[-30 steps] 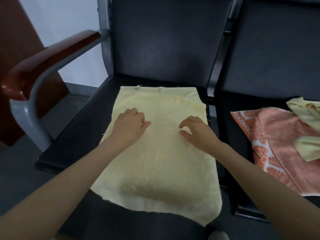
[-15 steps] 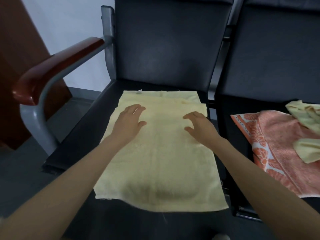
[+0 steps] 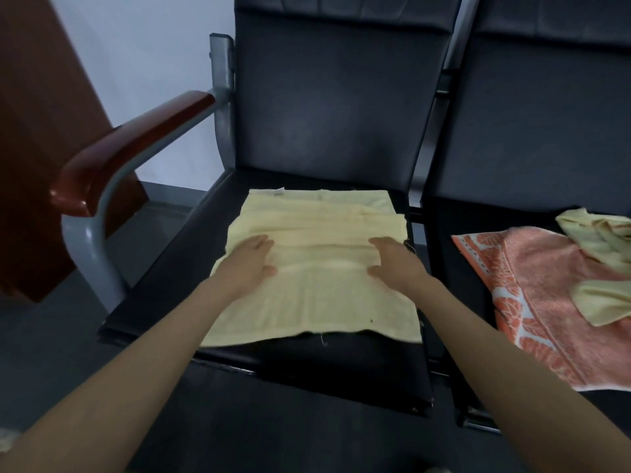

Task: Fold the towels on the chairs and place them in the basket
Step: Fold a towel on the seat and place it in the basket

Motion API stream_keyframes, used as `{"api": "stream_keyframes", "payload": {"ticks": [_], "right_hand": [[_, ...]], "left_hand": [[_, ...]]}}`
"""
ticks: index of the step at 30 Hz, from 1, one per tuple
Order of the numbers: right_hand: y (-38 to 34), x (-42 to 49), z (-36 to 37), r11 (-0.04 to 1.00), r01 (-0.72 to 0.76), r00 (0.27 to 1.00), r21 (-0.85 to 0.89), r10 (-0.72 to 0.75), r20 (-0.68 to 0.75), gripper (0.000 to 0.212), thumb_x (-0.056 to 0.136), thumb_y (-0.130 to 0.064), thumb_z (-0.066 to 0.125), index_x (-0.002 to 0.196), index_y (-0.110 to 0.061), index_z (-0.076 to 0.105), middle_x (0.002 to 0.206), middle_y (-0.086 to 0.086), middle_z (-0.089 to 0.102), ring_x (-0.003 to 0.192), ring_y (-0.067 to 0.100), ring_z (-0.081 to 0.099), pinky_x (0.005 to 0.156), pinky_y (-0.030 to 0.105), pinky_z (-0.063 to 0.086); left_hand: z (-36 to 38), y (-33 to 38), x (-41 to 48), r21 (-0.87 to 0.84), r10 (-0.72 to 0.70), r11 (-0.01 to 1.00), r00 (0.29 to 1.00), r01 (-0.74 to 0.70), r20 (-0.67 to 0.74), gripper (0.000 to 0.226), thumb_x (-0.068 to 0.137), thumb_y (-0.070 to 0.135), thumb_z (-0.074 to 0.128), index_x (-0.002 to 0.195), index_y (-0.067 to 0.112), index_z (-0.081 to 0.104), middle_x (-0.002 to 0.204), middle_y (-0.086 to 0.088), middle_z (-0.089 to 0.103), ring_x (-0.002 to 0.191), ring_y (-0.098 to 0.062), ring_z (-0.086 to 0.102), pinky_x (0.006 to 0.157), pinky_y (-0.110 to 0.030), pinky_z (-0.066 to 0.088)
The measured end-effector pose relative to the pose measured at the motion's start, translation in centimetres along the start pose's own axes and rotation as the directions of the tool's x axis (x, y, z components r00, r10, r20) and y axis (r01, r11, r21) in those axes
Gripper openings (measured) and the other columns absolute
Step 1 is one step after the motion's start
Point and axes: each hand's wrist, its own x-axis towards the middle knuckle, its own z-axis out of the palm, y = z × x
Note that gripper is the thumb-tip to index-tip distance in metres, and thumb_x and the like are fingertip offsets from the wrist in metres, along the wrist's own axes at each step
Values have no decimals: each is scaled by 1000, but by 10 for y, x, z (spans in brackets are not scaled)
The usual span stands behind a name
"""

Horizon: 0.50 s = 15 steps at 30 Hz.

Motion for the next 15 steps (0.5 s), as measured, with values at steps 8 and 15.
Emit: {"api": "stream_keyframes", "payload": {"ticks": [8, 15], "right_hand": [[6, -36, 11, 988, 157, 985, -7, -156, 69, 22, 92, -23, 58, 113, -19, 61, 113, -3, 56, 104, 15, 56, 87, 28, 46], [33, -55, 14, 982, 185, 980, 49, -188, 59, 49, 96, -6, 43, 144, -17, 37, 150, -2, 32, 138, 17, 30, 112, 27, 25]], "left_hand": [[-3, -2, -49, 2, 67, 998, 992, -67, -103, 30, 92, 42, 56, 117, 26, 58, 116, 14, 52, 109, -10, 50, 88, -28, 41], [4, -27, -71, -191, 2, 981, 989, 26, 148, 63, 90, 44, 58, 144, 25, 29, 144, 11, 28, 134, -14, 28, 108, -29, 27]]}}
